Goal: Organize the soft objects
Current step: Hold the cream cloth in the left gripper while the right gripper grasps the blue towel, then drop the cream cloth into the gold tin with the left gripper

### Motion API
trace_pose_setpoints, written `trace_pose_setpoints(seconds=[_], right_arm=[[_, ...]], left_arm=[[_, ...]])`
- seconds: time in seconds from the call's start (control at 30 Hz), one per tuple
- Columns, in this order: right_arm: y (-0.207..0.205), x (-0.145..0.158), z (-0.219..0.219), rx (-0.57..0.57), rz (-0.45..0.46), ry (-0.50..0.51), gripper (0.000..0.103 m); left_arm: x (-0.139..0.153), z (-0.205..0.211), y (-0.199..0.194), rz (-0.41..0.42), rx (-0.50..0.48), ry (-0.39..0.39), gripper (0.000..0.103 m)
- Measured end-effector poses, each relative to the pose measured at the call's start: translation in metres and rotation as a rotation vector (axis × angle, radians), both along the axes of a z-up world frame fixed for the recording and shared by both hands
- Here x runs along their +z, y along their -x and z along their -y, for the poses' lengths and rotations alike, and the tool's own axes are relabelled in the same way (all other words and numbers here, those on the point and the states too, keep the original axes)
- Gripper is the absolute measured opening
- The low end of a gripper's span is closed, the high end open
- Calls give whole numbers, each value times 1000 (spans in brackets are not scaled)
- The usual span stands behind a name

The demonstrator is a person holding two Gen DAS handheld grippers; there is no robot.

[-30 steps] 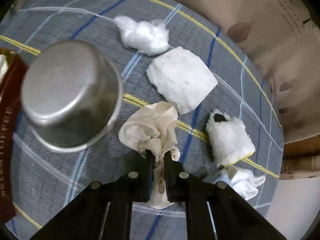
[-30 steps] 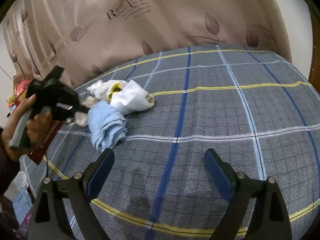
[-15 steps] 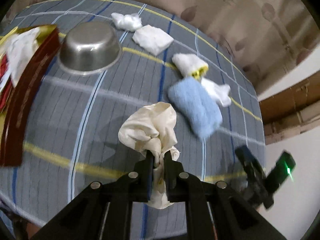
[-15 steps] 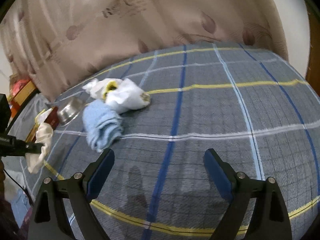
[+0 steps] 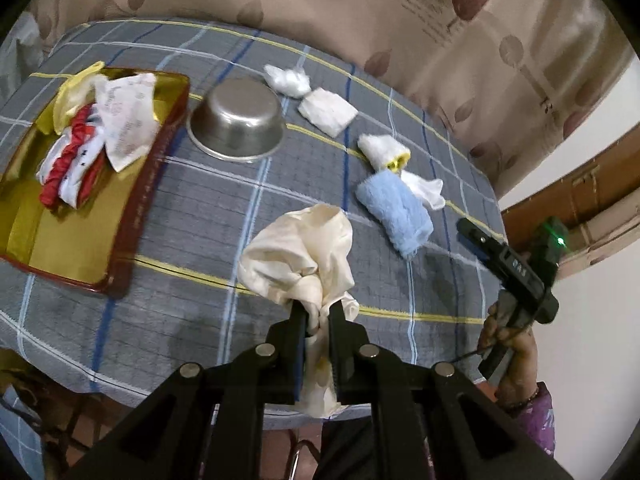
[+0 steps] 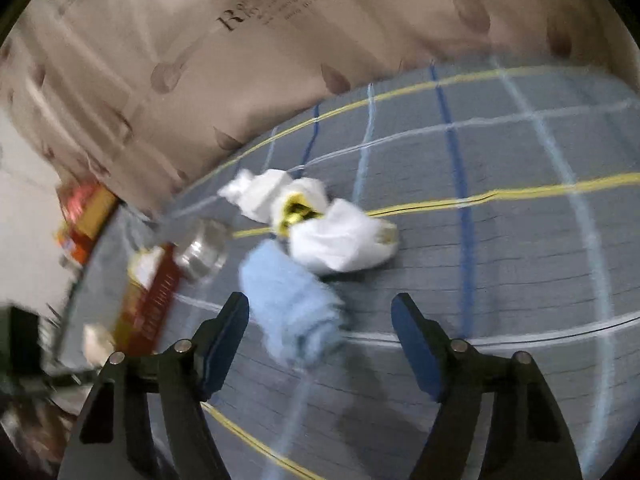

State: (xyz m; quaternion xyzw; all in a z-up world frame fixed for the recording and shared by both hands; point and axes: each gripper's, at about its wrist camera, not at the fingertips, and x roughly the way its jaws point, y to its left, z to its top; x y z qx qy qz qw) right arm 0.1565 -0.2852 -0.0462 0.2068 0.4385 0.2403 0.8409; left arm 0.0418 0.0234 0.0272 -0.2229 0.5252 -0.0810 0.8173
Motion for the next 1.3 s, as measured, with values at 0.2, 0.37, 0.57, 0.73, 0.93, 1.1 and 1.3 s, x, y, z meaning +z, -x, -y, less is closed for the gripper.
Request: trace_pose_setpoints(seconds=[0.2, 0.37, 0.57, 0.73, 0.93, 1.1, 1.3], right_arm=[[-9, 1, -31, 31, -52, -24, 72], [-23, -9, -54, 125, -63, 146, 73], [-22, -24, -69, 188, -92, 181, 65], [-17, -25, -90, 237, -68, 228, 22], [2, -10, -108, 261, -24, 178, 19], [20, 3, -113, 255, -16, 60, 18], [35, 9, -111, 203, -44, -90, 19]], left_arm=[[4, -16, -2, 18, 4, -7, 11], [-5, -22, -4, 5, -11, 9, 11], [-11, -34, -2, -7, 1, 33, 11], [-7, -42, 2, 0, 17, 34, 11], [9, -56, 16, 46, 53, 10, 11], [26, -88, 26, 91, 120, -54, 12], [31, -126, 14, 111, 153, -141, 13]])
